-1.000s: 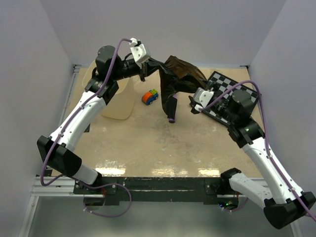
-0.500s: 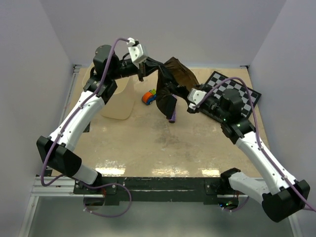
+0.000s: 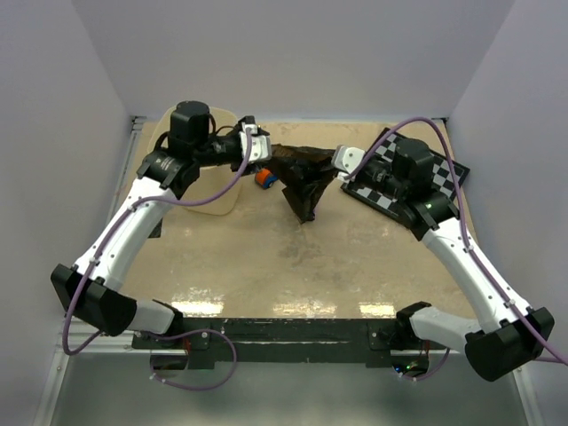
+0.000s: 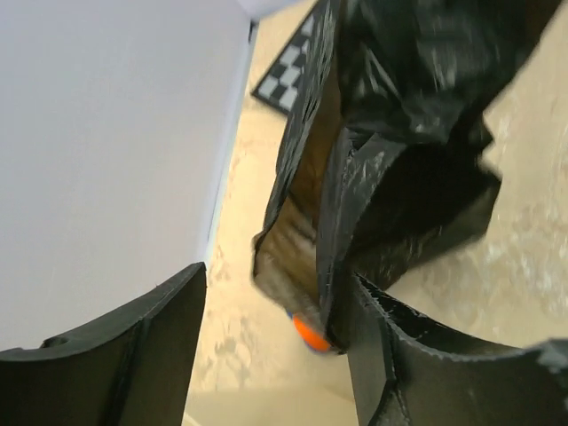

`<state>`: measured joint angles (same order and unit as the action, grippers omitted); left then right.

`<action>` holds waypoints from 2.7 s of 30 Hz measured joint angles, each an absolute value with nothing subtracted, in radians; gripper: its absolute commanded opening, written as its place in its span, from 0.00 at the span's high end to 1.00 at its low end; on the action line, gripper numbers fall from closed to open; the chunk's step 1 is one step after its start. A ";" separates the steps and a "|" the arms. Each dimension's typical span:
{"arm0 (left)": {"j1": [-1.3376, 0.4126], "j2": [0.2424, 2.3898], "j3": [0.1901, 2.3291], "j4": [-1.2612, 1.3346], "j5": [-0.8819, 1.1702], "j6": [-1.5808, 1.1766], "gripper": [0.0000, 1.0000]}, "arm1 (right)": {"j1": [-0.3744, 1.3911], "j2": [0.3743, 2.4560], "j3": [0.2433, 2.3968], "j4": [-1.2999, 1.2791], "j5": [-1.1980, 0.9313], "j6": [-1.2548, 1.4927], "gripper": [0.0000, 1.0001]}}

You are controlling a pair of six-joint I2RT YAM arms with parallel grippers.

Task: Put the trash bags into the trash bin

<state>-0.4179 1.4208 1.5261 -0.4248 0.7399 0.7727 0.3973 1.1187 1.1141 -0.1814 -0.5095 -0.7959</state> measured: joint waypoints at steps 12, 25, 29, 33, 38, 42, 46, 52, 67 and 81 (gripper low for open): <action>-0.450 1.297 1.514 -0.567 0.764 0.879 0.27 | 0.397 1.150 1.165 -0.249 -0.544 -0.739 0.98; -0.619 1.409 1.495 -0.495 0.637 0.918 0.42 | 0.397 1.179 1.209 -0.260 -0.546 -0.699 1.00; -0.619 1.456 1.495 -0.434 0.612 0.931 0.74 | 0.397 1.169 1.209 -0.286 -0.564 -0.704 1.00; -0.623 1.524 1.554 -0.444 0.626 0.963 1.00 | 0.397 1.164 1.207 -0.300 -0.590 -0.700 0.89; -0.617 1.576 1.623 -0.443 0.668 0.927 1.00 | 0.397 1.164 1.147 -0.298 -0.627 -0.673 0.60; -0.572 1.556 1.623 -0.389 0.716 0.813 1.00 | 0.389 1.172 1.081 -0.284 -0.648 -0.632 0.71; -0.481 1.533 1.628 -0.335 0.764 0.687 1.00 | 0.371 1.186 1.055 -0.255 -0.656 -0.598 1.00; -0.392 1.497 1.591 -0.269 0.804 0.586 1.00 | 0.313 1.187 1.054 -0.243 -0.653 -0.593 1.00; -0.420 1.517 1.636 -0.569 0.908 0.816 0.33 | 0.218 1.237 1.176 -0.413 -0.701 -0.678 1.00; -0.575 1.610 1.914 -0.820 0.925 0.858 0.31 | 0.252 1.248 1.259 -0.408 -0.565 -0.601 1.00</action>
<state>-0.5755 1.6104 1.9137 -0.8200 0.9245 0.8581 0.2516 1.2476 1.2587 -0.4076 -0.5652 -0.6010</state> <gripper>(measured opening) 0.694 0.009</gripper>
